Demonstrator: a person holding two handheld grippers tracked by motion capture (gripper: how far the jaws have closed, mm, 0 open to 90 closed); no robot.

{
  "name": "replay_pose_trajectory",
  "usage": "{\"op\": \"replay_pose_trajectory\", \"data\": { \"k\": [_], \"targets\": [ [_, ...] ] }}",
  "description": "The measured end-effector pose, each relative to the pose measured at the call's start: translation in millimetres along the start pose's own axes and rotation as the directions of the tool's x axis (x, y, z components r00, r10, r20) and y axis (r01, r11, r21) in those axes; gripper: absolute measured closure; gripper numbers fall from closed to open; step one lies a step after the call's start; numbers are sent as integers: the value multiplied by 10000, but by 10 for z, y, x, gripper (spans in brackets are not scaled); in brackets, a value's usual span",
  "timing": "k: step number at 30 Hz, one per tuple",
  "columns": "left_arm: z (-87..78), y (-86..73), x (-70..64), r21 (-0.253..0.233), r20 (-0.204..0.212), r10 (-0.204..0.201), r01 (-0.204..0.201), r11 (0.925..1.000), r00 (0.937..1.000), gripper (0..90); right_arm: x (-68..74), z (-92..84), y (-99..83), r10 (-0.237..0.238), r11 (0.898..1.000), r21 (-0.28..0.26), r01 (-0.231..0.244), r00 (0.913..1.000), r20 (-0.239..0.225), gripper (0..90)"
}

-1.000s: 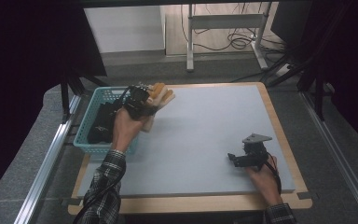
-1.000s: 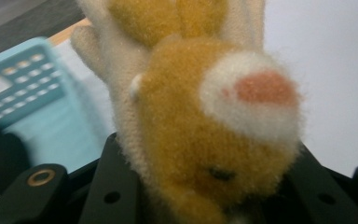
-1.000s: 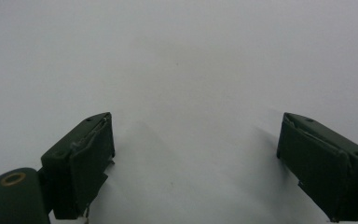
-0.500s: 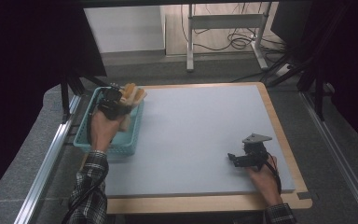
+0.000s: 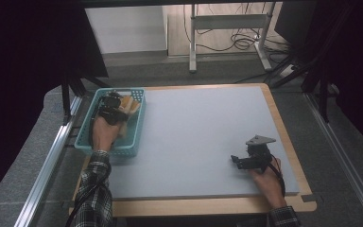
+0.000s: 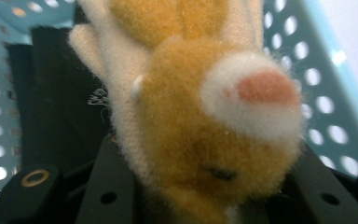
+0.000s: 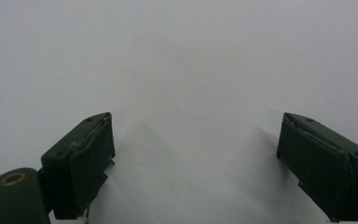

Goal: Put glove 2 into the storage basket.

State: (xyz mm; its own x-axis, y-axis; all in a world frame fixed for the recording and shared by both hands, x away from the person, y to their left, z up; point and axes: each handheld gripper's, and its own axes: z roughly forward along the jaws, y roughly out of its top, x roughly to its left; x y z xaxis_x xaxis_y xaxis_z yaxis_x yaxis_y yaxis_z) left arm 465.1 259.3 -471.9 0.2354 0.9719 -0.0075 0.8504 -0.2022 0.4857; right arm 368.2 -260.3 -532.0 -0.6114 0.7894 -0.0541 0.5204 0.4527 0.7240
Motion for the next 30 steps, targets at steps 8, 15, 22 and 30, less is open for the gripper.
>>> {"op": "replay_pose_trajectory", "data": {
  "k": [8, 15, 22, 30],
  "targets": [
    [297, 67, -89, 718, 93, 296, -302, 9970, 9995, 594, 1, 0, 0, 13, 10000, 4, -13, 10000, -6, 107],
    [422, 94, -151, 1225, -412, 633, -578, 9908, 9971, 420, 0, -1, -1, 10, 10000, 2, -10, 10000, -8, 107],
    [197, 33, 0, 654, 559, 110, -147, 9978, 9984, 95, 1, 0, -1, 13, 10000, 5, -13, 10000, -6, 107],
    [-211, 11, 138, -788, -300, 186, -209, 9967, 9994, 397, 2, 0, -1, 6, 10000, 2, -6, 10000, -2, 107]
  ]
}}
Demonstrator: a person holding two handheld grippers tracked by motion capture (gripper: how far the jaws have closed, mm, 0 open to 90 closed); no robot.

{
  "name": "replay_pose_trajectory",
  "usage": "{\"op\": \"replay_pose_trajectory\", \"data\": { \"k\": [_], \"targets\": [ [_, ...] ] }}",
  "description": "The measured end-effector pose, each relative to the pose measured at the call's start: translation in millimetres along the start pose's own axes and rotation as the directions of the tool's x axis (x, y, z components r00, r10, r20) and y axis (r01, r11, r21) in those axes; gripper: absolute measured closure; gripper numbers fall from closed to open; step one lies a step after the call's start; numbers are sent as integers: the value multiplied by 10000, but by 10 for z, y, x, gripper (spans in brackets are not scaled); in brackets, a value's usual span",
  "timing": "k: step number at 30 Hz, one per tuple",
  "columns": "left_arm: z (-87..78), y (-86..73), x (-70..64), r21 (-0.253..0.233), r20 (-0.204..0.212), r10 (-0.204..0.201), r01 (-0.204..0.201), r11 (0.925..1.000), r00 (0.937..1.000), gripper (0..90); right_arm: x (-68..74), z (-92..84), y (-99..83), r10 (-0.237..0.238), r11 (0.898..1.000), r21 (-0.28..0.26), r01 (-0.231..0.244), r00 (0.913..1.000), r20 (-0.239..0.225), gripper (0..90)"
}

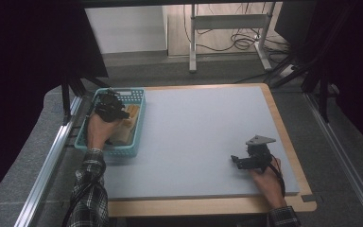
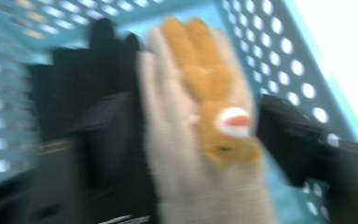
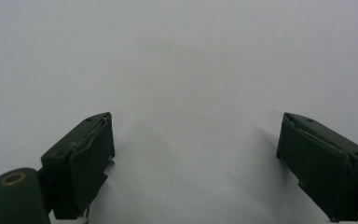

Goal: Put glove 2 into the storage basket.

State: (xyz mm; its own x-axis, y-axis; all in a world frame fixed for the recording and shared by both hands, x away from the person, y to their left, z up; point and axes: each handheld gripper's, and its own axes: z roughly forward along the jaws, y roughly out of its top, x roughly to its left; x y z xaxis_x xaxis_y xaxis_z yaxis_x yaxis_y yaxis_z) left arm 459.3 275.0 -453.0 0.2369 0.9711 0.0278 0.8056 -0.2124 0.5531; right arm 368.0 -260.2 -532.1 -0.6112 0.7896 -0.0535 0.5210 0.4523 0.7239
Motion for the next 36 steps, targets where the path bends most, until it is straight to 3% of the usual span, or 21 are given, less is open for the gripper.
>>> {"op": "replay_pose_trajectory", "data": {
  "k": [2, 4, 6, 9, 15, 19, 23, 28, 36],
  "targets": [
    [9, -37, 52, 110, -464, -95, 100, 9999, 9989, 585, -1, -1, 0, -3, 10000, 9, 3, 10000, 7, 107],
    [69, -80, 89, 393, -925, -154, 191, 9990, 9956, 715, 0, 0, 0, -1, 10000, 2, 1, 10000, 5, 107],
    [168, -115, 123, 789, -740, -341, 399, 9961, 9967, 774, 0, 0, 0, -5, 10000, 3, 5, 10000, 7, 107],
    [308, -137, 106, 1268, -428, -357, 408, 9911, 9984, 802, 0, 0, 0, 3, 10000, 0, -3, 10000, 1, 107],
    [458, -84, -40, 1389, 575, -434, 351, 9897, 9974, 823, 0, 0, 0, 6, 10000, 0, -6, 10000, 1, 107],
    [476, -39, -134, 1475, 438, -163, 96, 9890, 9989, 839, 0, 0, 0, 10, 10000, 3, -10, 10000, 0, 107],
    [453, -55, -82, 1408, 364, -305, 251, 9897, 9989, 808, 0, 0, 0, 8, 10000, 0, -8, 10000, 0, 107],
    [398, -94, 8, 1056, -239, -434, 456, 9934, 9988, 637, 0, 0, 0, 6, 10000, 0, -6, 10000, -1, 107],
    [301, -157, 153, 513, -323, -890, 906, 9946, 9955, 436, 0, 0, 0, 3, 10000, -3, -3, 10000, -1, 107]
  ]
}}
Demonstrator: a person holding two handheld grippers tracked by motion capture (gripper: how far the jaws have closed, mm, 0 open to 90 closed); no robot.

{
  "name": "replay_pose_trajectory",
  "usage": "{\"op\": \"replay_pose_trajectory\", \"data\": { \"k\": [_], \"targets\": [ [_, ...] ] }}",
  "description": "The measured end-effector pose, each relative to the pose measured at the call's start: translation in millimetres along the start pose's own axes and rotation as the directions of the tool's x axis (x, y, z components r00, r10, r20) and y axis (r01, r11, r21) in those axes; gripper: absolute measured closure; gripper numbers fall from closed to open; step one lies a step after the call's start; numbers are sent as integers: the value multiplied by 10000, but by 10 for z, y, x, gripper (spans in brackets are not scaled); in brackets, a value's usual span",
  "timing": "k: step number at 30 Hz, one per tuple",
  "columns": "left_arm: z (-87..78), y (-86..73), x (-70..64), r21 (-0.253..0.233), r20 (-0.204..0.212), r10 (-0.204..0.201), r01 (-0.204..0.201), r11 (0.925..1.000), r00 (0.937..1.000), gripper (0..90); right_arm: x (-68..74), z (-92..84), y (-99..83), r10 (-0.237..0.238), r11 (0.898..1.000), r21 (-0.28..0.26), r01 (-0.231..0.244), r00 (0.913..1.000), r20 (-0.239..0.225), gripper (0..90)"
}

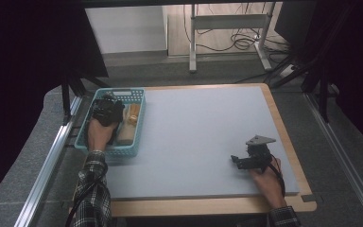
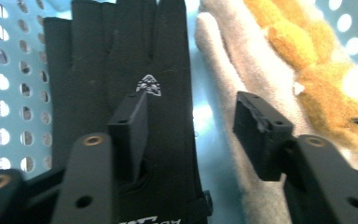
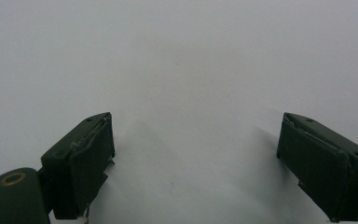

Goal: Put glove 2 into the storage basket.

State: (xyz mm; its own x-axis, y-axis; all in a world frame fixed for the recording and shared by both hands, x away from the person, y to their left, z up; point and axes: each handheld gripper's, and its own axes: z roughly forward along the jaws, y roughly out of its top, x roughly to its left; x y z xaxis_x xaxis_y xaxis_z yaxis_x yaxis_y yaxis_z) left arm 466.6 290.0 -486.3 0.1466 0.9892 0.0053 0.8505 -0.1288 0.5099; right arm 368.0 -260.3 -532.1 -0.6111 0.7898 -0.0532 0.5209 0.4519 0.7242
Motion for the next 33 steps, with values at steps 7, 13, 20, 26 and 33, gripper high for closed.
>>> {"op": "replay_pose_trajectory", "data": {
  "k": [7, 13, 20, 26, 33],
  "targets": [
    [-75, -46, 106, -493, 383, -354, 373, 9981, 9986, 317, 0, 0, 0, -4, 10000, -3, 4, 10000, 2, 107],
    [-120, -85, 154, -806, 784, -574, 637, 9947, 9953, 214, 0, 0, 0, -7, 10000, -4, 7, 10000, 2, 107],
    [-209, -83, 121, -1195, 1077, -223, 353, 9922, 9939, 143, 0, 0, 0, -14, 10000, 1, 14, 10000, 7, 107],
    [-286, -72, 80, -1376, 1208, -71, 239, 9902, 9927, 79, 0, 0, 0, -4, 10000, -4, 4, 10000, 4, 107],
    [-357, -92, 64, -1536, 1392, 49, 167, 9880, 9903, 43, 0, 0, 0, -4, 10000, -3, 4, 10000, 4, 107]
  ]
}}
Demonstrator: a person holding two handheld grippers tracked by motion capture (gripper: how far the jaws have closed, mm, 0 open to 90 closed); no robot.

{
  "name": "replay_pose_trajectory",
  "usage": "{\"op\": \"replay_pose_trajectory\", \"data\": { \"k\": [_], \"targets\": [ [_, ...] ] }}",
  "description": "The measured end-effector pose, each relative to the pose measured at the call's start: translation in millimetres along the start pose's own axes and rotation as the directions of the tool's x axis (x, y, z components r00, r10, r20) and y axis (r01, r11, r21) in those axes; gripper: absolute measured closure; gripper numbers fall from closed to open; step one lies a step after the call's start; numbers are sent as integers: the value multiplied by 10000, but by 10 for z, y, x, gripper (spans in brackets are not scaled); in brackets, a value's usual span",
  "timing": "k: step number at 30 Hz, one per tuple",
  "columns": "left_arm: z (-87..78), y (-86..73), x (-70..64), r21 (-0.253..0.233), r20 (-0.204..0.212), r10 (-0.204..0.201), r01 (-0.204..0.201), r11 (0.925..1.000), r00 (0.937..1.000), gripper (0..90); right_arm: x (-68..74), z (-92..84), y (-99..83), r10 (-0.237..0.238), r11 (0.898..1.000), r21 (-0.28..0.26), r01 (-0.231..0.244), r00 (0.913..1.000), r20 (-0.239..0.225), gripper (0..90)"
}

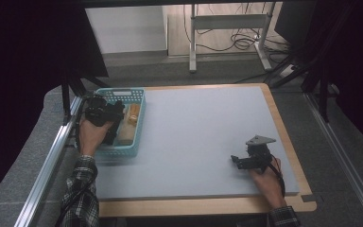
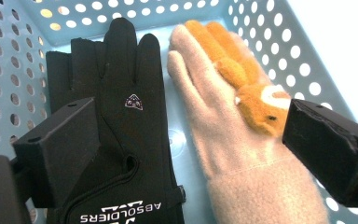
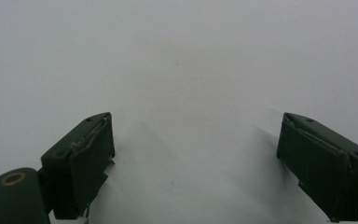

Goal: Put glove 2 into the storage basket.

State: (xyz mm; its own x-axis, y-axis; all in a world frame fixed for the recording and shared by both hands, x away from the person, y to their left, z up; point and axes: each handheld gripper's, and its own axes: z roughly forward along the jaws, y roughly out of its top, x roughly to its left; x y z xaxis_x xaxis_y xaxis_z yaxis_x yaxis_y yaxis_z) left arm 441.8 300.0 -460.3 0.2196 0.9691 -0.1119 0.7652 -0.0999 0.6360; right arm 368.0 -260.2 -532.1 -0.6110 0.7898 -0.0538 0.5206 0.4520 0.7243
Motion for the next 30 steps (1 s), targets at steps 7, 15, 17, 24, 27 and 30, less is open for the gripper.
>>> {"op": "replay_pose_trajectory", "data": {
  "k": [7, 15, 17, 24, 27, 30],
  "targets": [
    [-83, -30, -37, -34, 10, 402, -402, 9992, 9992, 13, 0, 0, 0, -2, 10000, -2, 2, 10000, -1, 107],
    [-172, -79, -98, -376, 202, 564, -556, 9977, 9982, 11, 1, -1, 0, -4, 10000, -2, 4, 10000, 9, 107],
    [-184, -93, -107, -399, 226, 687, -678, 9969, 9974, 9, 1, -1, 0, -8, 10000, -1, 8, 10000, 10, 107],
    [-219, -135, -134, -432, 281, 963, -950, 9945, 9950, 0, 0, -1, 0, -12, 10000, 2, 12, 10000, 9, 107],
    [-241, -149, -153, -449, 283, 1079, -1065, 9933, 9938, 0, 0, -2, 0, -15, 10000, 4, 15, 10000, 12, 107],
    [-265, -158, -182, -513, 330, 1193, -1175, 9917, 9923, 0, 0, -1, 0, -22, 10000, 2, 22, 10000, 13, 107]
  ]
}}
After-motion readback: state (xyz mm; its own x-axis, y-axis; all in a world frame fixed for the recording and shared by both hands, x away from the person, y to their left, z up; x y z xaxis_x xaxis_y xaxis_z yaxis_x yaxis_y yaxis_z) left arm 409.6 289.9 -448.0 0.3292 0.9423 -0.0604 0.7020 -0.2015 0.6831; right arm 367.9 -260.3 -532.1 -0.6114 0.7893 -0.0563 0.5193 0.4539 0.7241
